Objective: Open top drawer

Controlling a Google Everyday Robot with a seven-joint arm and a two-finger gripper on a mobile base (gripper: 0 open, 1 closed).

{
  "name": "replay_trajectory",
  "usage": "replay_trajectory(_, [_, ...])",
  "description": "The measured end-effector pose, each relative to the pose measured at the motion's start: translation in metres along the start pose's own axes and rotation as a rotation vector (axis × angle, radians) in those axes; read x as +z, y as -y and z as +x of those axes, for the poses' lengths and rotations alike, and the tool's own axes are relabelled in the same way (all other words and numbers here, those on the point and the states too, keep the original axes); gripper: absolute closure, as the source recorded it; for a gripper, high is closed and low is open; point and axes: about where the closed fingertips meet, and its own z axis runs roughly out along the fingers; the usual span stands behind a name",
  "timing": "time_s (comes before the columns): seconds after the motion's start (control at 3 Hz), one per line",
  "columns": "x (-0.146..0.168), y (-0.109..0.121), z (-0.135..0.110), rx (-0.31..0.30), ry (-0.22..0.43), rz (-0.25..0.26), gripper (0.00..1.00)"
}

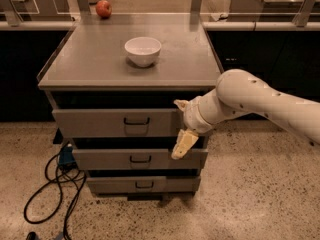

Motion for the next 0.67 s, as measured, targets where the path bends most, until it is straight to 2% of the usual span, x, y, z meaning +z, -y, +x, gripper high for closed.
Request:
replay_trajectory(0.33, [-0.012,-0.001,-0.002,-0.019,-0.078,0.073,0.00])
replay_trajectory(0.67, [0.003,-0.001,0.003,0.004,-0.091,0.045,0.00])
